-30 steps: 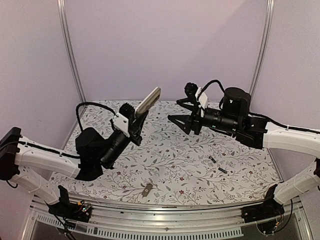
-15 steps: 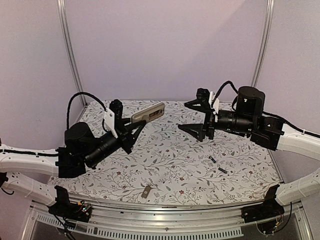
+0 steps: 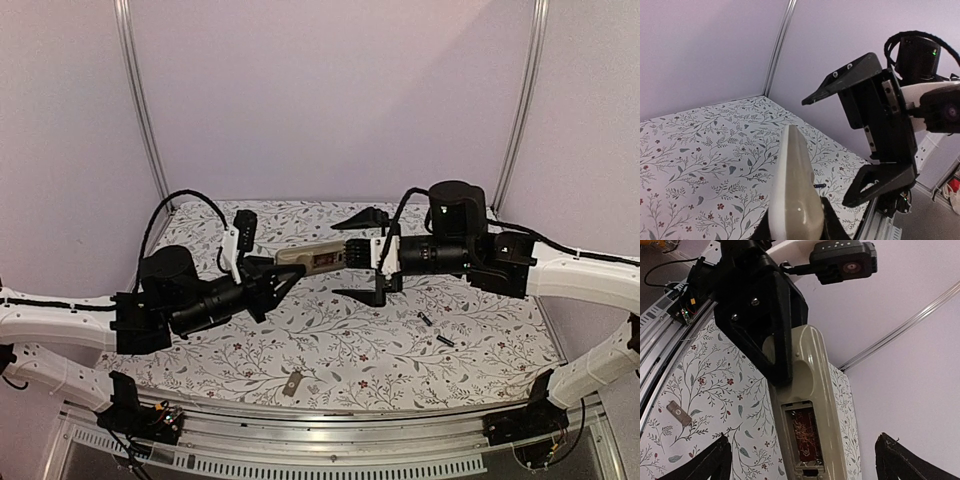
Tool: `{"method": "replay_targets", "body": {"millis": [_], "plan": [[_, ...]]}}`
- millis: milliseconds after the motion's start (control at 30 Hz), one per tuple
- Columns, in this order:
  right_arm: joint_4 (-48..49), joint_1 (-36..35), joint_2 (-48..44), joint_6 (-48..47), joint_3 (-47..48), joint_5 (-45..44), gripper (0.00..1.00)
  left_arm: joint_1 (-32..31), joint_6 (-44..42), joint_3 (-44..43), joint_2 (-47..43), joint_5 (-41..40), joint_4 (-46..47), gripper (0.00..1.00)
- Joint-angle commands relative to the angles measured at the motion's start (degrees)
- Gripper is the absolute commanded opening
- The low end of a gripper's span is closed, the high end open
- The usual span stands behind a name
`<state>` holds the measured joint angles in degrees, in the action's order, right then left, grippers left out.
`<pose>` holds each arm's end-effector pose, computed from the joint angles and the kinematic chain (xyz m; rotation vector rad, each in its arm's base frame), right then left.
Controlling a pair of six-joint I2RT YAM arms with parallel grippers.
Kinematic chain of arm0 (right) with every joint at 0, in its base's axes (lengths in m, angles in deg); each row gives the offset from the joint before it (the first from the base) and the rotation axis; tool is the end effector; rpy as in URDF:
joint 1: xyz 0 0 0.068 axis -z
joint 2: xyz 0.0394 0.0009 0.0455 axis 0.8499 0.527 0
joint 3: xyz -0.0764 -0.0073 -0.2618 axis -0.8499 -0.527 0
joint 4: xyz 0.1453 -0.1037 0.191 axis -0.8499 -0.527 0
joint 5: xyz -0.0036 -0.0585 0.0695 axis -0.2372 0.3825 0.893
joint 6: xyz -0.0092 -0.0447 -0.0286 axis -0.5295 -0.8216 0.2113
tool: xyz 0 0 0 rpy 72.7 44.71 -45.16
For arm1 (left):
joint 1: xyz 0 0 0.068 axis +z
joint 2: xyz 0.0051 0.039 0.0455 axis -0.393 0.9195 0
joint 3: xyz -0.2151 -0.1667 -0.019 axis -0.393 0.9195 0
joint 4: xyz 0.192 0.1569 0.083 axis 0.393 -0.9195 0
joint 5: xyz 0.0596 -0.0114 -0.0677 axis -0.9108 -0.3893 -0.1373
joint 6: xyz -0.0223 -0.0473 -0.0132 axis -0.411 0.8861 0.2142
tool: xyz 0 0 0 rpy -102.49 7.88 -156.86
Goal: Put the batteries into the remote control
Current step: Pick up the battery at the center of the board.
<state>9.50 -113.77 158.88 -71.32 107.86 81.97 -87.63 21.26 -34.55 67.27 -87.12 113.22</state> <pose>0.1670 0.2654 0.3348 -1.6020 0.8813 0.3703 0.1152 -0.2276 0.2870 0.4943 1.6233 -1.0147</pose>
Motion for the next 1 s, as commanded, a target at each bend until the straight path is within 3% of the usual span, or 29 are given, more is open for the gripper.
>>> {"method": "replay_targets", "body": {"millis": [0, 67, 233, 500, 633, 967], "plan": [[1.4, -0.8, 0.5, -1.6, -0.2, -2.1, 0.99, 0.6, 0.7, -0.5, -0.4, 3.9, 1.1, 0.0], [2.4, 0.1, -0.9, 3.0, -0.7, -3.2, 0.99, 0.5, -0.1, -0.2, -1.2, 2.7, 0.1, 0.0], [-2.9, 6.9, -3.2, 25.5, 1.2, -6.4, 0.98, 0.6, -3.0, 0.0, -2.4, -1.8, -3.3, 0.0], [-22.2, 23.8, 0.7, 53.3, 1.3, -11.2, 0.79, 0.6, -4.9, 4.0, -6.5, -4.1, -0.7, 0.0], [-30.6, 24.5, 4.7, 55.7, 0.7, -15.7, 0.74, 0.6, -5.9, 5.3, -8.2, -5.4, -0.5, 0.0], [-43.0, 24.5, 14.7, 58.2, -2.5, -15.2, 0.71, 0.6, -8.5, 5.0, -7.8, -5.1, 0.2, 0.0]]}}
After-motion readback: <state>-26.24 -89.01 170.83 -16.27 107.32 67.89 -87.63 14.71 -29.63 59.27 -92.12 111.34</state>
